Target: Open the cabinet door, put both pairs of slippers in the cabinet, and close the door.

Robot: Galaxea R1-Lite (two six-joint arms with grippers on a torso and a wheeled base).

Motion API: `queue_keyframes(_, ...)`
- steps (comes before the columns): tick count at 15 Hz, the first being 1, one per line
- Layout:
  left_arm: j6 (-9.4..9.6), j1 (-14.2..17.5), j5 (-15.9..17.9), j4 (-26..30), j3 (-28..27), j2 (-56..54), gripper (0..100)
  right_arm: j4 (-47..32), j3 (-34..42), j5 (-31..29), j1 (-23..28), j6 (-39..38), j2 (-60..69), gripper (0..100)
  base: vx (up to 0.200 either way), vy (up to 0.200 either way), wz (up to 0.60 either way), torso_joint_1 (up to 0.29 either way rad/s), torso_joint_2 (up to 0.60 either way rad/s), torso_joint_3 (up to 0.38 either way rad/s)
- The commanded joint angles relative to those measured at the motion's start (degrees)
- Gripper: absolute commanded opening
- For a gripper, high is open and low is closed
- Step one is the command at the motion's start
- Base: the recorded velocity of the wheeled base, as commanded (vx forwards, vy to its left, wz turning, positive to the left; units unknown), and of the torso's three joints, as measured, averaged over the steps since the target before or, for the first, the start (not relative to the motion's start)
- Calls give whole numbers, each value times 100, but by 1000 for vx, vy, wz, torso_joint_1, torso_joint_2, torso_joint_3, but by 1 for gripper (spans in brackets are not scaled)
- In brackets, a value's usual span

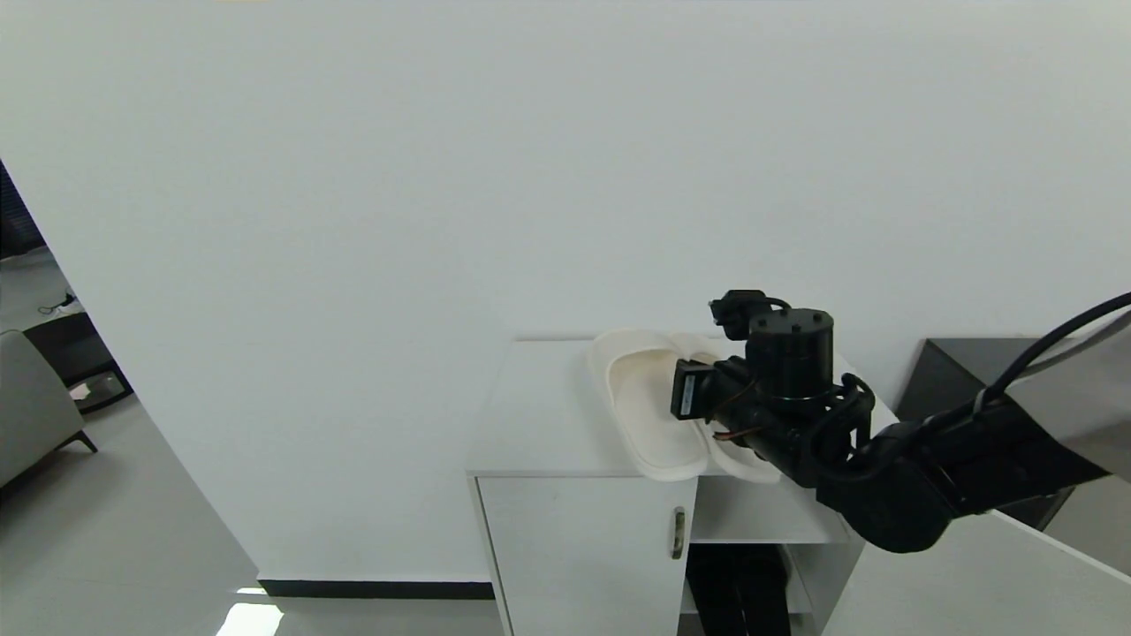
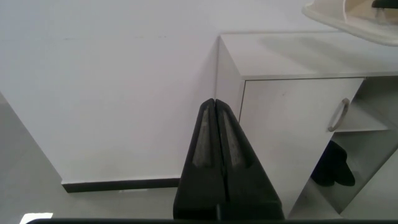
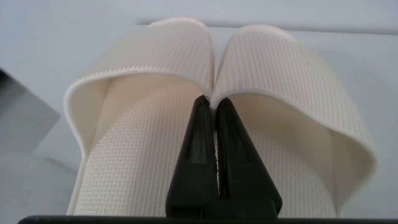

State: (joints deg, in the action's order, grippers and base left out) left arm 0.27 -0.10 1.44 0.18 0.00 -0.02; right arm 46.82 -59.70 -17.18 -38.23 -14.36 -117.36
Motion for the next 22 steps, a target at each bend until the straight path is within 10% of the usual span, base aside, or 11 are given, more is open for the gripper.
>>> queue_keyframes(1, 0, 1, -3, -1, 0, 2, 0, -130, -341, -172, -35, 3, -384, 0, 0, 0, 0, 0, 0, 0)
queue_keyframes(13, 0, 1, -3, -1, 0, 2, 0, -420, -851, -884, -202, 30, -1298, 0, 0, 0, 0, 0, 0, 0)
queue_keyframes(14, 0, 1, -3, -1, 0, 2, 0, -420, -851, -893, -194, 30, -1316, 100, 0, 0, 0, 0, 0, 0)
queue_keyframes(22, 0, 1, -3, -1, 0, 2, 0, -420, -903, -893, -202, 30, -1448, 100, 0, 0, 0, 0, 0, 0)
